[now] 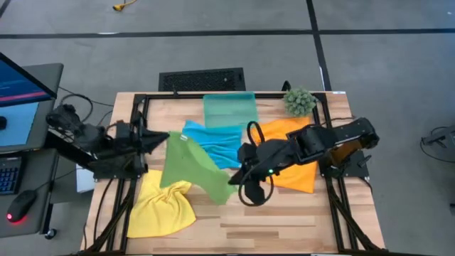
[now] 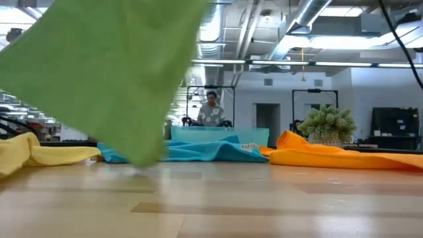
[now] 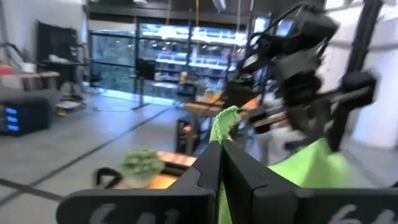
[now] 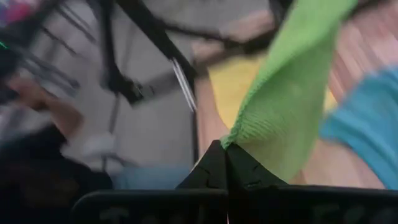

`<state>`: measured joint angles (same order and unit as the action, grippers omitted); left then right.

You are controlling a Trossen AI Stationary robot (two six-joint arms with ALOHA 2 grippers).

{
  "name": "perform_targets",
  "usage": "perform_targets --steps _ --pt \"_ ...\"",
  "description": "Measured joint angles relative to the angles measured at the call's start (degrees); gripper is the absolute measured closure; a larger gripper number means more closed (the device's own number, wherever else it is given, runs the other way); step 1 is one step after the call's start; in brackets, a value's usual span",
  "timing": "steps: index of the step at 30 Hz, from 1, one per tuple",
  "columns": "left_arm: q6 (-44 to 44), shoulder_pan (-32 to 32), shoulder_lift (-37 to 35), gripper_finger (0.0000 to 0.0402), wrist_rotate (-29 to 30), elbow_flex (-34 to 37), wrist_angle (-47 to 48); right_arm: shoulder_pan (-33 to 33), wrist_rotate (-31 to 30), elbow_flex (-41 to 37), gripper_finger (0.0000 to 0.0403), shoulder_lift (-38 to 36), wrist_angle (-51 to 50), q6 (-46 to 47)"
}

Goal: Roll microfiber towels into tight, uniform cylinder then place into a basket
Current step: Roll the green microfiber cloth

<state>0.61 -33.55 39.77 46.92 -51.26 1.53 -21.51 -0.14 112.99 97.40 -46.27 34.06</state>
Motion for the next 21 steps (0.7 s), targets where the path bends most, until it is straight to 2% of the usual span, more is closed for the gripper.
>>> perform_targets --steps 5,9,16,21 --pt "4.61 0.01 1.18 0.0401 0.45 -10.25 19.42 -2.28 2.23 0.03 0.0400 1.60 9.58 0.13" --pt "9.77 -0.04 2.68 0.0402 0.29 -17.65 30.86 -4.12 1.28 -0.02 0.0400 2.30 11.72 0.90" --pt "11.97 0.05 5.88 0.0401 -0.05 -24.68 41.25 -6.23 -4.31 -0.02 0.0399 2.25 8.87 2.03" --pt "9.30 1.45 10.78 0.0401 0.48 -25.10 40.70 -6.26 -6.20 -0.02 0.0399 2.25 4.37 5.04"
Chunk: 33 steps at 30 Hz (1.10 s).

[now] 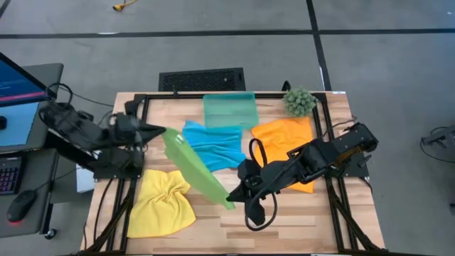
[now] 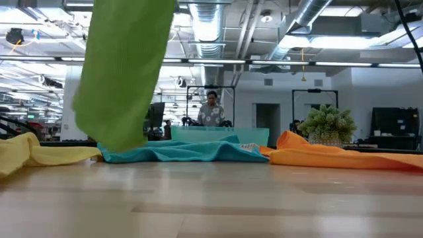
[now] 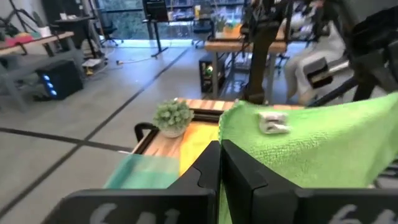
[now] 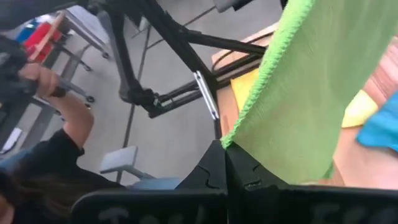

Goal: Roll microfiber towels into tight, uniform cylinder then place into a basket
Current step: Roll the green microfiber cloth

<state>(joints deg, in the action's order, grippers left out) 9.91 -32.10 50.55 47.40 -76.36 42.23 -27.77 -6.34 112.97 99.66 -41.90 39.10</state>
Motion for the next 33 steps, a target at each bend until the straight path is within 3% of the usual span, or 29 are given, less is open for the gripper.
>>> perform_targets --steps 5,14,21,29,33 --pt "-1.43 0.02 5.67 0.0401 -1.28 -7.05 4.73 0.00 0.01 0.00 0.0399 0.00 5.32 -1.85" --pt "19.92 0.00 10.54 0.0401 -10.11 -22.83 26.19 -2.31 0.22 0.00 0.0399 0.00 8.97 -1.60" --pt "37.18 -1.01 11.70 0.0401 -19.45 -23.71 36.57 -5.45 -0.01 0.00 0.0399 0.00 8.95 -1.58" --pt "40.91 -6.94 16.35 0.0401 -24.97 -23.69 36.97 -8.31 0.53 -0.15 0.0399 3.07 12.05 -1.54" --pt "43.67 -8.55 17.13 0.0401 -25.02 -23.63 40.52 -8.40 0.81 -0.15 0.0399 5.26 12.67 -1.12"
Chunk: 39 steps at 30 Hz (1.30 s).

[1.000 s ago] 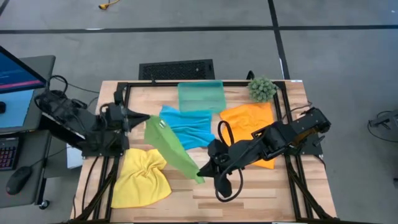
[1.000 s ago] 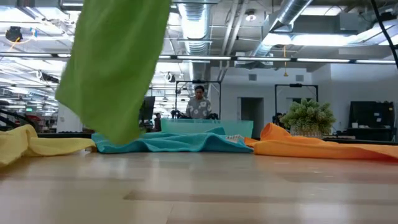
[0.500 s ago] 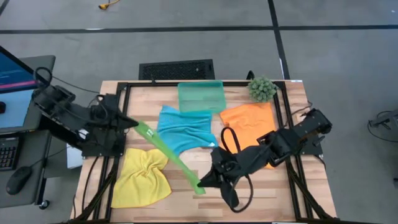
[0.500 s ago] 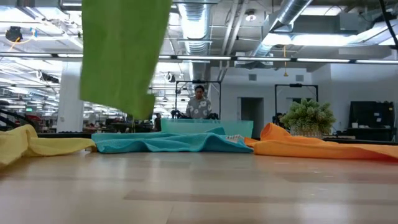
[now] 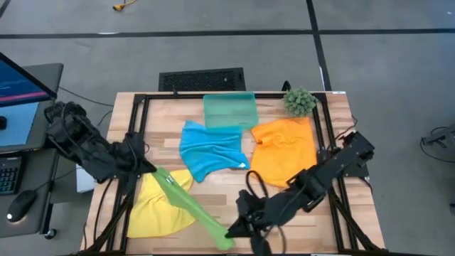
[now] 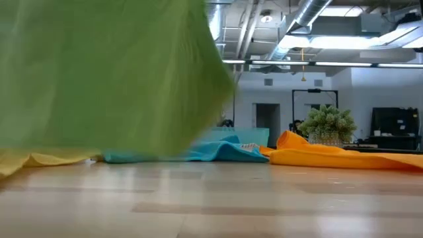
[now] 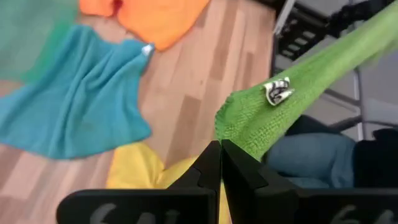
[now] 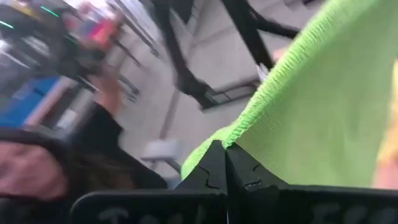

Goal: Roll microfiber towels into tight, uniform cylinder then place into a basket
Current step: Roll the green microfiber cloth

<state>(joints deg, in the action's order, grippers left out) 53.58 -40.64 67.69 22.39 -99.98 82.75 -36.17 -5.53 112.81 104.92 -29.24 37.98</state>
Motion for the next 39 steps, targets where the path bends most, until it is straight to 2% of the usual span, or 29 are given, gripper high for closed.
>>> perform_targets --steps 4,7,10,13,17,22,25,30,33,39 --pt "0.90 1.16 -1.04 0.0401 2.83 0.00 2.77 0.88 -0.52 0.01 0.0399 1.89 0.06 0.61" --pt "-1.69 4.49 -2.07 0.0401 7.19 -0.04 3.46 1.39 -1.94 0.29 0.0399 1.87 -1.50 0.76" --pt "-6.93 9.09 -2.10 0.0401 10.92 -0.02 4.71 1.97 -5.75 0.19 0.0399 2.01 -10.79 3.65" --pt "-12.37 13.86 -1.09 0.0401 13.53 1.24 3.07 2.82 -10.23 0.19 0.0399 2.07 -24.61 8.65" --pt "-22.60 21.04 2.02 0.0401 12.47 6.50 -5.13 3.19 -15.84 0.15 0.0399 2.02 -42.60 17.74" --pt "-34.46 28.66 8.17 0.0401 10.05 11.77 -14.30 2.43 -16.24 0.15 0.0399 2.04 -52.33 25.60" --pt "-38.86 32.77 12.40 0.0401 8.70 14.00 -19.17 1.40 -15.51 -0.84 0.0399 2.96 -55.44 30.94" --pt "-46.40 37.03 17.95 0.0401 0.85 17.23 -30.83 -1.37 -13.31 -2.65 0.0399 6.23 -60.80 36.54" --pt "-49.85 38.76 21.19 0.0401 0.82 17.62 -36.51 -2.43 -13.25 -4.02 0.0399 7.44 -60.56 37.22" --pt "-53.44 43.11 26.59 0.0401 -0.04 17.64 -41.21 -1.37 -14.08 -7.32 0.0399 8.06 -60.79 36.72"
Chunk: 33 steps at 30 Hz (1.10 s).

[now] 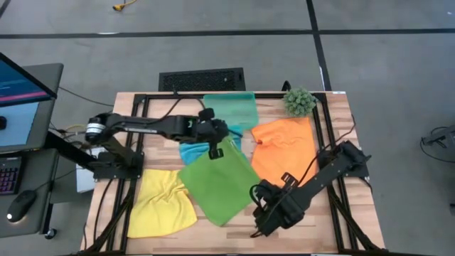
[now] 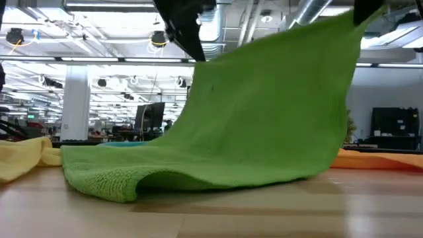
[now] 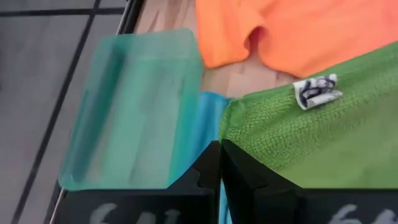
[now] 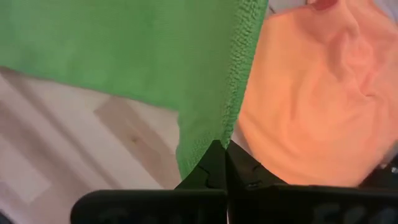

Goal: Roll microfiber towels into tight, uniform cylinder then place into a basket
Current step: Roll the green microfiber cloth

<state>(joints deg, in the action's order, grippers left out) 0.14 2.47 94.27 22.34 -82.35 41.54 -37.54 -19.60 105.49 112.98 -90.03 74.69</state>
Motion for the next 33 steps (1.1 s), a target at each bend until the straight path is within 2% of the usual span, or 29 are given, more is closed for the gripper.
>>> perform_targets --steps 6,18,22,30,33 --pt "-0.96 3.61 3.27 0.0401 -5.64 0.02 -3.96 3.64 3.81 -5.53 0.0396 -0.38 -0.11 -2.70" --pt "-0.66 6.42 3.63 0.0400 -6.99 0.00 -5.26 9.43 4.73 -13.41 0.0389 -0.38 0.08 -9.18" --pt "-1.00 6.40 4.14 0.0379 -7.07 0.02 -5.28 10.12 4.67 -16.03 0.0360 -0.38 0.02 -9.22" --pt "-1.29 7.11 5.21 0.0300 -6.57 -0.02 -5.74 12.50 4.69 -20.51 0.0275 -0.38 0.04 -8.64" --pt "-0.92 7.83 5.20 0.0280 -6.59 -1.33 -2.52 13.28 4.53 -21.10 0.0251 -0.38 0.00 -10.88"
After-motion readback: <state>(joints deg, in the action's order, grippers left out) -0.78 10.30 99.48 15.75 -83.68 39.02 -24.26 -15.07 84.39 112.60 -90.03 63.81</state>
